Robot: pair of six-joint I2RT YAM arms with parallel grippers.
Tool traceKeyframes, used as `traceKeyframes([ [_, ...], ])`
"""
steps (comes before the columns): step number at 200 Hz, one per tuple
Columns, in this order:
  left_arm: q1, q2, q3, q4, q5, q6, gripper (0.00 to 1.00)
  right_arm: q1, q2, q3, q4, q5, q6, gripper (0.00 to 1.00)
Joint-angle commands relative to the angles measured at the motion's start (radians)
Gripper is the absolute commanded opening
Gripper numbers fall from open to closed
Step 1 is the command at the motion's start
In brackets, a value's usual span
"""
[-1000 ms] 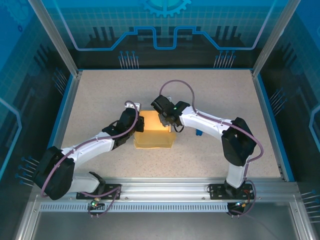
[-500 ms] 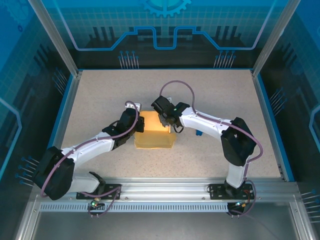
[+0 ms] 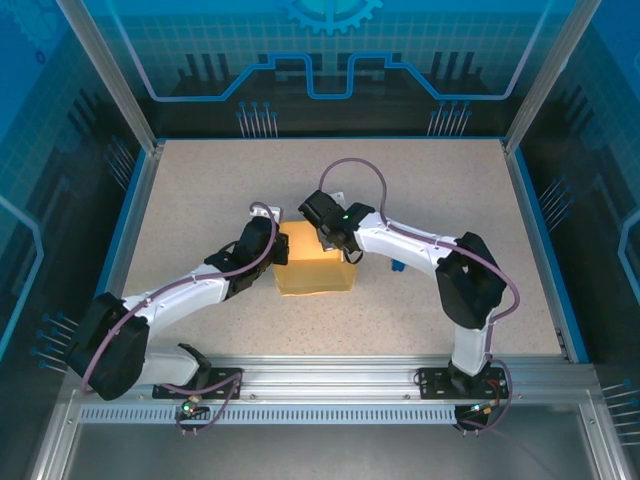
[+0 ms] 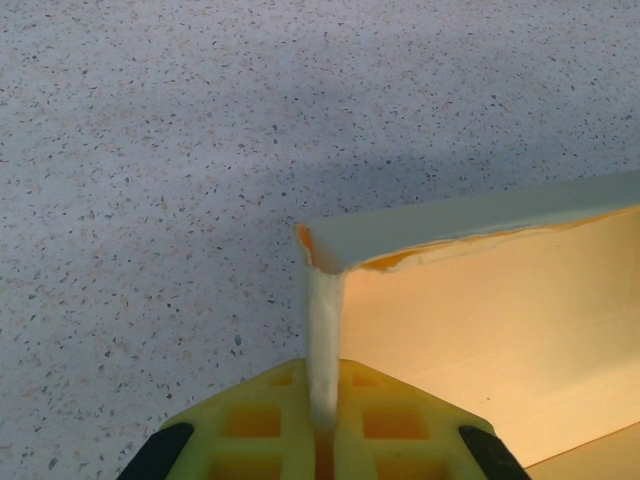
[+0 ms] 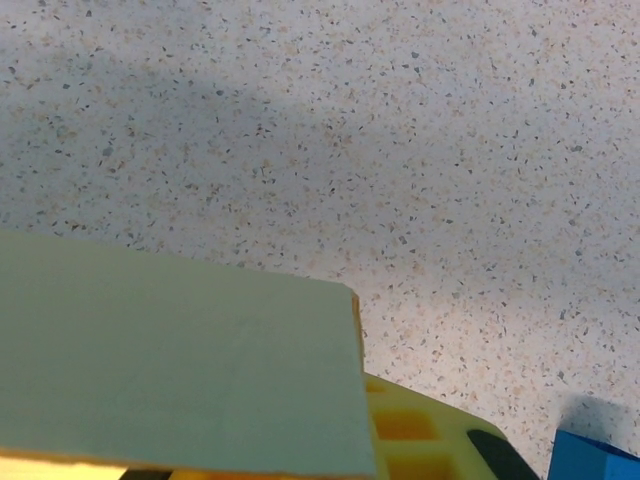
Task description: Fold the paper box
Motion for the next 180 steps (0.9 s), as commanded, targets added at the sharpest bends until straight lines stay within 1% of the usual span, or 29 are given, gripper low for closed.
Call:
traceKeyframes([
  [1,-0.012,-0.023,0.028,0.014,0.009,0.017,0.02,0.010,0.058,0.022,-0.113,0.098,-0.032,0.10],
  [38,-0.015,-0.022,0.025,0.014,0.005,0.016,0.02,0.014,0.088,0.044,-0.151,0.136,-0.044,0.10],
  [52,-0.016,-0.021,0.026,0.014,0.002,0.020,0.02,0.014,0.077,0.042,-0.138,0.118,-0.051,0.11],
  [82,-0.018,-0.018,0.024,0.015,-0.001,0.020,0.02,0.012,0.033,0.039,-0.078,0.036,-0.069,0.16],
  [106,-0.020,-0.015,0.026,0.014,-0.004,0.022,0.02,0.012,0.007,0.050,-0.053,-0.017,-0.076,0.21],
  [135,-0.020,-0.013,0.020,0.014,-0.012,0.028,0.02,0.010,-0.034,0.053,-0.033,-0.061,-0.076,0.31],
  [170,-0.019,-0.001,0.021,0.015,-0.013,0.028,0.02,0.010,-0.087,0.050,-0.011,-0.114,-0.077,0.44],
  [180,-0.019,0.002,0.021,0.015,-0.013,0.029,0.02,0.010,-0.099,0.050,-0.009,-0.124,-0.077,0.46],
])
